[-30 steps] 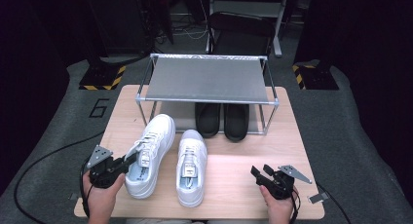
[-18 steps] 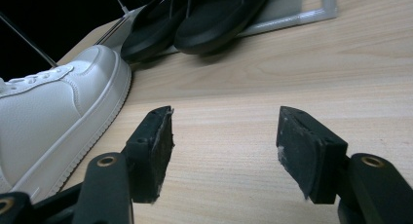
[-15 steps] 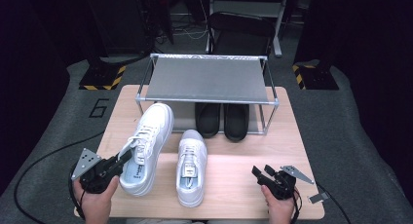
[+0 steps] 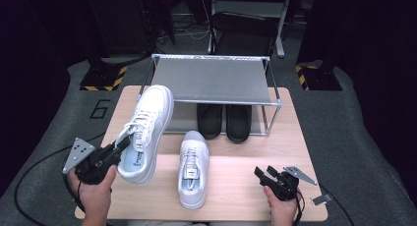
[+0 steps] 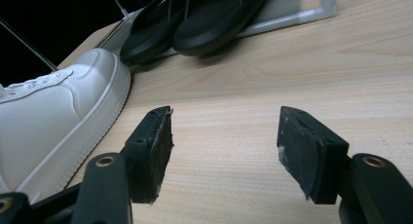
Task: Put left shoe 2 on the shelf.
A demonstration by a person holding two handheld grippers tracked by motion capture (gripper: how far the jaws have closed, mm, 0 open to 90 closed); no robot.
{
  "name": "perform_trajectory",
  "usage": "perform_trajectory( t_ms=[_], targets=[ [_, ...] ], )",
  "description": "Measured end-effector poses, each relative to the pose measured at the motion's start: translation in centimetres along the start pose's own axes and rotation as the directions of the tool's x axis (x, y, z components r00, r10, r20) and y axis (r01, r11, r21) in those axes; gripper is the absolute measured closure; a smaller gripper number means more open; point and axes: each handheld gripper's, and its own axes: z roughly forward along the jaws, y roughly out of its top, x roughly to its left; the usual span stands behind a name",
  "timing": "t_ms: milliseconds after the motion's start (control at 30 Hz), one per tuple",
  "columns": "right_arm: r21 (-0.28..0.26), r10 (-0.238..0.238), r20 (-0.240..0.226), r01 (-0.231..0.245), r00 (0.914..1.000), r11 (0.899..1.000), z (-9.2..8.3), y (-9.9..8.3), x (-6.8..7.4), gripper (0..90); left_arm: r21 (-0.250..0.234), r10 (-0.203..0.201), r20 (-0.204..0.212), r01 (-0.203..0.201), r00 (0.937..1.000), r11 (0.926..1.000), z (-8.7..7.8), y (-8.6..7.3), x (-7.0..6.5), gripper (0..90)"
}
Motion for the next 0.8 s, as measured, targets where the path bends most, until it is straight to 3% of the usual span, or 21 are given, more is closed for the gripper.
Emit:
perform_trajectory(
  t_ms=[333,800],
  targets=[
    [-0.012,0.01,0.006,-0.01,0.9999,1.0,-0.4,0.0,-0.3,36.5,-0.033,0.017,0.004,-0.016,0.9999,0.9993,3.3,2.6,-0.4,82.8],
    [-0.01,0.017,-0.003,-0.017,0.9999,1.0,-0.4,-0.2,-0.6,35.1,-0.027,0.014,0.034,-0.013,0.9993,0.9996,8.5,4.9,-1.4,82.7]
  ],
)
